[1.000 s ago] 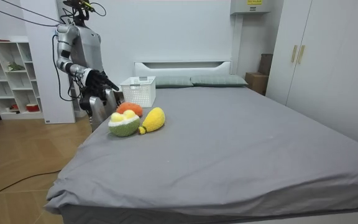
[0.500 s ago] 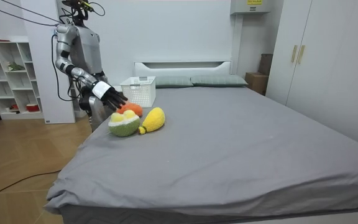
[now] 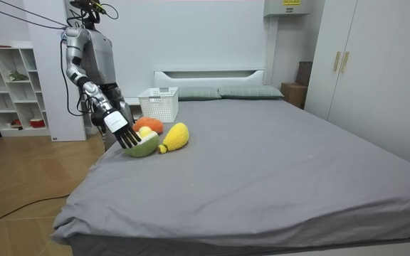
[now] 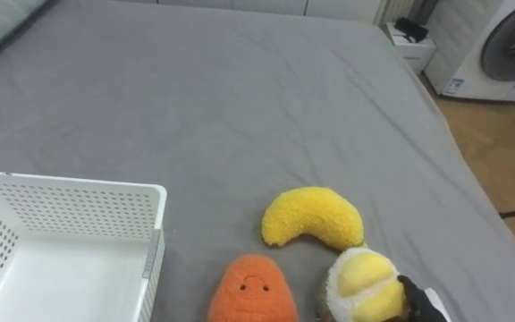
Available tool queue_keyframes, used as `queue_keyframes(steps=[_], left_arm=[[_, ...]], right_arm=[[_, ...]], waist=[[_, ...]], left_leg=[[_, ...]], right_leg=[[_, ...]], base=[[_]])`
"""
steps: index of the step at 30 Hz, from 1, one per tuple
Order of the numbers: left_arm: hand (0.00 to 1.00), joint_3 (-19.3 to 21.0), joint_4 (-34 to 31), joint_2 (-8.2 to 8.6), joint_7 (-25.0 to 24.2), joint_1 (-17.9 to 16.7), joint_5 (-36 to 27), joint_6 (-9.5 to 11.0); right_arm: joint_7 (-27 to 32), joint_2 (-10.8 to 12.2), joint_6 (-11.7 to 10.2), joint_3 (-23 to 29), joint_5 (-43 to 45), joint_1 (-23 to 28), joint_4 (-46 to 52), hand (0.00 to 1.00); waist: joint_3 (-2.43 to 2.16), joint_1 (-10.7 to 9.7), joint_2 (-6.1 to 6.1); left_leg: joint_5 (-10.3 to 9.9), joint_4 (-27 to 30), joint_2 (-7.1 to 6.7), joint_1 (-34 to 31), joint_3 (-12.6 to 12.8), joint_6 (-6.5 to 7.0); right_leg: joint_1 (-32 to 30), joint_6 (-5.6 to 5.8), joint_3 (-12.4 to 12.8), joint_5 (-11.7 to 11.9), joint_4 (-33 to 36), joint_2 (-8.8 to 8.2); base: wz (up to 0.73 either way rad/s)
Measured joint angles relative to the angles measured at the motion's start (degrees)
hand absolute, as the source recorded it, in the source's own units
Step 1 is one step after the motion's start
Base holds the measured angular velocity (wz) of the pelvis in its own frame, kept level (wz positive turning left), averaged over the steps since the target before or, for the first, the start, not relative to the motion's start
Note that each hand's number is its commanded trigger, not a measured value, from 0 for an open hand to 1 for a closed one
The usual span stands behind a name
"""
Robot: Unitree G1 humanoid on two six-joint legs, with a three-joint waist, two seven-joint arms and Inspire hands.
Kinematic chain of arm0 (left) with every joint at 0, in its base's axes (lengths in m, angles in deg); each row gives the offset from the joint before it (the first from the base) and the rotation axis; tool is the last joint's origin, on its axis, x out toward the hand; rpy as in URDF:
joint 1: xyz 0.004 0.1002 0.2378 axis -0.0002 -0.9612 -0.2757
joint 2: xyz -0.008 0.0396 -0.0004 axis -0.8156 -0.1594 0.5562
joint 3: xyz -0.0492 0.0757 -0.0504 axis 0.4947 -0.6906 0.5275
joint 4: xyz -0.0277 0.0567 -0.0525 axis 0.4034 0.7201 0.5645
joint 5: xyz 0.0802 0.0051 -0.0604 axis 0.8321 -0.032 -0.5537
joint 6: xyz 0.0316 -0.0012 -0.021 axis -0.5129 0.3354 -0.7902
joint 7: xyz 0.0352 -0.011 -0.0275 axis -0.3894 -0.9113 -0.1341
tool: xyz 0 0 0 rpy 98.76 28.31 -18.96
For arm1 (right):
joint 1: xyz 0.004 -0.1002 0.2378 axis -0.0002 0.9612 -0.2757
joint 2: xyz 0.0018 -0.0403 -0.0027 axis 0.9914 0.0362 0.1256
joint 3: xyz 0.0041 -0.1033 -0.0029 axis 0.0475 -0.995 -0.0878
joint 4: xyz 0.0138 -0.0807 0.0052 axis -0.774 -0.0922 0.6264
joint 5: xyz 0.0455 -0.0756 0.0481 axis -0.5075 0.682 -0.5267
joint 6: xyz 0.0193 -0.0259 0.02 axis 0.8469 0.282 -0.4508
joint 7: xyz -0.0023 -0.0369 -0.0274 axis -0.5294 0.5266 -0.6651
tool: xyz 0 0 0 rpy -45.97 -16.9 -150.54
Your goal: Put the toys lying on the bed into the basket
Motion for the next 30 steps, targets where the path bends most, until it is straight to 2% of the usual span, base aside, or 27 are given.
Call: queue_keyframes(steps=[6,11,12,13,14,21,30], left_arm=[[0.0,0.41,0.0,0.05,0.08,-0.05,0.56,-0.1],[0.0,0.42,0.0,0.06,0.09,-0.09,1.43,-1.0],[0.0,0.45,0.06,0.06,0.08,-0.12,1.43,-1.14],[0.0,0.48,0.07,0.06,0.08,-0.13,1.43,-1.23],[0.0,0.48,0.16,0.03,0.08,-0.13,1.42,-1.28],[0.0,0.36,0.18,0.14,0.32,-0.06,1.21,-1.28],[0.0,0.25,-1.83,0.43,0.36,0.0,1.47,-1.03]], right_arm=[[0.26,0.0,-0.28,0.0,0.28,-0.89,-3.02,0.0],[0.45,-0.01,-0.27,0.04,0.31,-1.02,-4.27,0.0],[0.46,-0.01,-0.26,0.04,0.43,-1.01,-4.28,0.13],[0.48,-0.01,-0.26,0.04,0.54,-1.01,-4.28,0.88],[0.69,-0.04,-0.34,0.01,0.57,-1.12,-4.7,1.0],[6.3,-0.18,-0.73,0.02,3.44,-2.33,-7.15,1.0],[8.52,0.04,-1.46,-0.1,7.23,-4.39,-6.35,1.0]], waist=[[0.01,0.13,0.01],[-0.01,0.11,0.05],[-0.02,0.11,0.07],[-0.02,0.11,0.08],[-0.02,0.18,0.09],[-0.14,0.23,0.51],[0.01,0.25,1.71]], left_leg=[[0.0,0.34,-0.03,-0.03,-0.39,0.0],[0.0,0.48,-0.03,-0.05,-0.53,0.0],[0.0,0.49,-0.03,-0.05,-0.53,0.0],[0.0,0.5,-0.03,-0.04,-0.53,0.0],[0.0,0.48,-0.03,-0.06,-0.52,0.0],[-0.04,0.55,-0.02,-0.36,-0.72,0.02],[-0.02,0.59,0.02,-0.89,-0.94,-0.02]], right_leg=[[0.34,0.0,-0.41,0.0,-0.08,-0.04],[0.4,0.0,-0.61,0.0,-0.08,-0.07],[0.39,0.0,-0.61,0.0,-0.07,-0.08],[0.38,0.0,-0.61,0.0,-0.07,-0.08],[0.41,0.0,-0.6,0.0,-0.06,-0.08],[0.49,-0.03,-1.04,0.06,-0.72,-0.07],[0.28,-0.1,-1.29,0.12,-0.88,0.29]], base=[[0.03],[0.0],[0.0],[0.0],[0.0],[0.02],[0.0]])
